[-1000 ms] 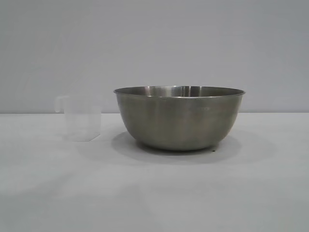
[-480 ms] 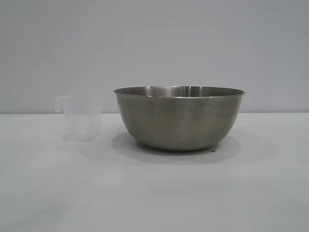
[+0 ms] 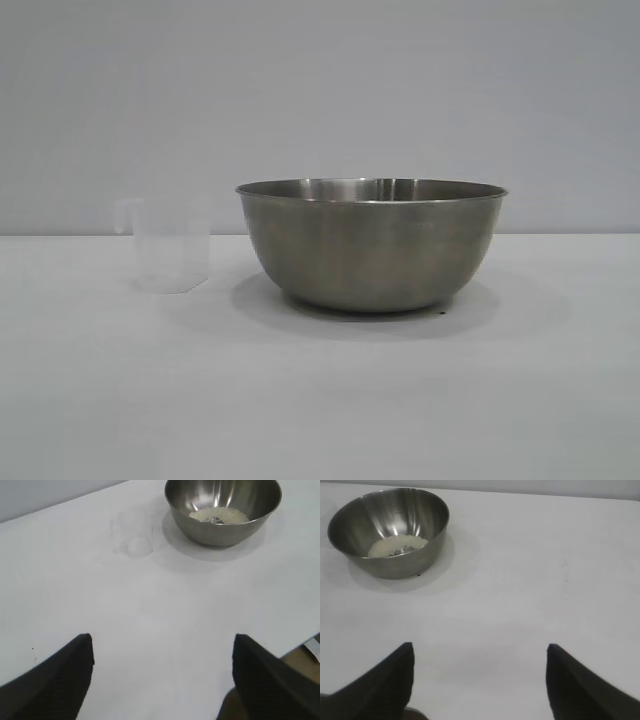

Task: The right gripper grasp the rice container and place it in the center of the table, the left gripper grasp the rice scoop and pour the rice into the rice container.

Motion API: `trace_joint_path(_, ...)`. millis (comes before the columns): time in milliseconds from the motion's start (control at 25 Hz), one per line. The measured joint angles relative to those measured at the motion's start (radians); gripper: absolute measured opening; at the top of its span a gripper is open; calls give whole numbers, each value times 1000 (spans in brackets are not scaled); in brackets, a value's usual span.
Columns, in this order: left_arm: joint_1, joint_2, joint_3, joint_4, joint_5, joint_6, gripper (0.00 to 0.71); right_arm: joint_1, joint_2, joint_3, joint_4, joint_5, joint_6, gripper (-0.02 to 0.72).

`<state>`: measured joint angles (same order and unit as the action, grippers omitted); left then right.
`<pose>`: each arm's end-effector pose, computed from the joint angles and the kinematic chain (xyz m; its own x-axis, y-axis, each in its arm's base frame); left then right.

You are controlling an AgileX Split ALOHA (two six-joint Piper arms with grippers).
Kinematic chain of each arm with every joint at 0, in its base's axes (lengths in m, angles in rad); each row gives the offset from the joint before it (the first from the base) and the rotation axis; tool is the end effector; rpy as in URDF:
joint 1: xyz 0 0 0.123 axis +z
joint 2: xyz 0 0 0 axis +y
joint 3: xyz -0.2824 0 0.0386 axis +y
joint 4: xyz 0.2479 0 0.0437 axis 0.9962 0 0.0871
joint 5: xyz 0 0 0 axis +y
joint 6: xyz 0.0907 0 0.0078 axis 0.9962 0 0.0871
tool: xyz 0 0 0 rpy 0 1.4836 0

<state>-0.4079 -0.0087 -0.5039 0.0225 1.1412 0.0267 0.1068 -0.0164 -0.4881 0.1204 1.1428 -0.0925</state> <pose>-0.0086 0.0057 0.2718 -0.4590 0.2376 -0.8561 0.3973 0.9167 0.0414 -0.0110 0.0088 0.2678 -0.5094 -0.0969 -0.8550 -0.2204 0.9752 0.0208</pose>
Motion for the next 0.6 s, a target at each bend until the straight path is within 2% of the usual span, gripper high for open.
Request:
trace_joint_path(360,0,-8,8,92,1,-85,505,0,0,0,0,0,0,481)
trace_joint_path(600,0,-8,20,98,-9,-99,505,0,0,0,0,0,0,481)
